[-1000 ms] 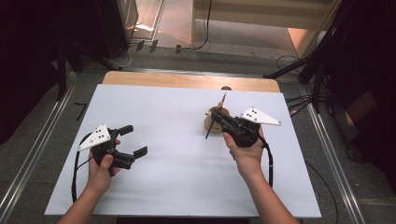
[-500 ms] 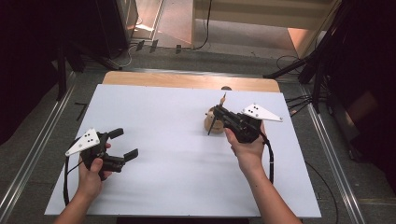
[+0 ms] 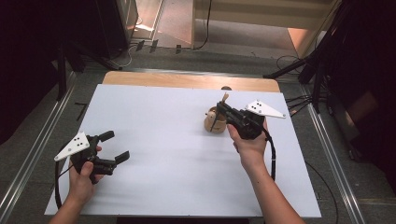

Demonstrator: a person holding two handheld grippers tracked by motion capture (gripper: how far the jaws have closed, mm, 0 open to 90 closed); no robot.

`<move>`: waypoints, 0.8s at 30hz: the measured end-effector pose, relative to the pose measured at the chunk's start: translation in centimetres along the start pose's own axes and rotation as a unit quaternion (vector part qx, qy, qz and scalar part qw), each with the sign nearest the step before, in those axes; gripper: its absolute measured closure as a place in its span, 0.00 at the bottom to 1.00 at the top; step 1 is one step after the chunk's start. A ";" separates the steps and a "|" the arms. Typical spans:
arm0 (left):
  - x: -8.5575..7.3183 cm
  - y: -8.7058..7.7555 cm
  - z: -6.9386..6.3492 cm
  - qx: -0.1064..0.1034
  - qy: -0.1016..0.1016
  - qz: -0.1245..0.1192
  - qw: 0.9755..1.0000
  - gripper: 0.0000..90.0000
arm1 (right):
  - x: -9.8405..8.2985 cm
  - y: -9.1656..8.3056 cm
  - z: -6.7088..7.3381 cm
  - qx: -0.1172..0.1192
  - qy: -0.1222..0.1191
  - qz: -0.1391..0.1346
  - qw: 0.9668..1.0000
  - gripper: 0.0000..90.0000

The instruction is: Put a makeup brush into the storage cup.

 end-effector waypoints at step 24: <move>-0.3 -0.4 0.2 0.011 0.002 0.004 1.000 0.00 | 1.2 1.0 -1.8 -0.029 -0.003 -0.006 1.000 0.94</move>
Point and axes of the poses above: each handheld gripper's, and its own axes: y roughly forward along the jaws, x roughly out of its top, z roughly to its left, the point moved 3 cm from there along y, roughly forward along the jaws, and after that the axes turned 11 degrees about -x, right-handed, at the moved point
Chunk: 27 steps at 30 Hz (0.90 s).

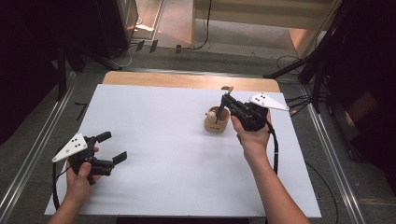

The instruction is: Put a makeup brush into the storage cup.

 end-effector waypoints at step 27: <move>0.0 0.1 -0.1 0.000 0.004 0.005 1.000 0.00 | 0.4 1.6 -2.0 -0.041 -0.003 -0.001 0.999 0.94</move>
Point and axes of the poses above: each handheld gripper's, and its own axes: y roughly forward along the jaws, x roughly out of its top, z roughly to its left, the point moved 3 cm from there along y, roughly forward along the jaws, and after that the axes turned 11 degrees about -x, right-handed, at the moved point
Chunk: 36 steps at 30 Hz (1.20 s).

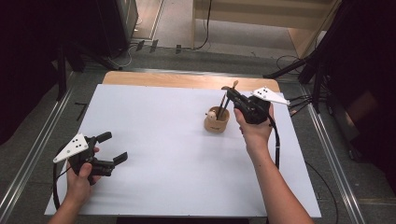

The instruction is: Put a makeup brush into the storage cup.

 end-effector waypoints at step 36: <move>0.0 -0.1 0.0 0.002 0.000 -0.002 1.000 0.00 | -3.4 2.6 -0.1 -0.022 -0.017 0.031 0.999 0.94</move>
Point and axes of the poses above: each handheld gripper's, and its own axes: y roughly forward along the jaws, x roughly out of its top, z roughly to its left, the point moved 3 cm from there along y, roughly forward along the jaws, and after that the axes turned 11 degrees about -x, right-handed, at the moved point
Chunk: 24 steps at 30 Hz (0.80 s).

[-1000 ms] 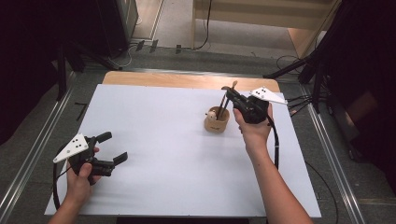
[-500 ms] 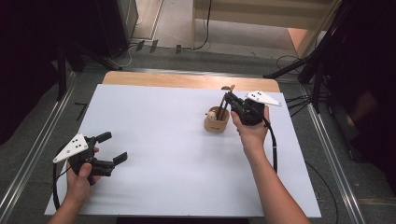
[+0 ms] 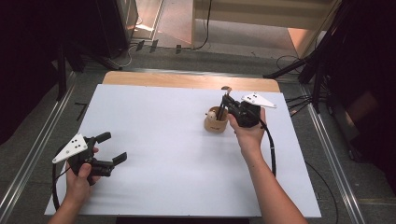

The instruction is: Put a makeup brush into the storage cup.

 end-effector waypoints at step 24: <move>0.0 0.1 -0.1 -0.003 0.002 0.003 1.000 0.00 | -1.1 0.3 -0.3 -0.001 0.008 0.011 1.000 0.80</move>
Point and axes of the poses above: each handheld gripper's, and its own axes: y roughly forward along the jaws, x roughly out of its top, z roughly to its left, the point moved 3 cm from there along y, roughly forward along the jaws, and after that the axes turned 11 degrees about -x, right-handed, at the moved point
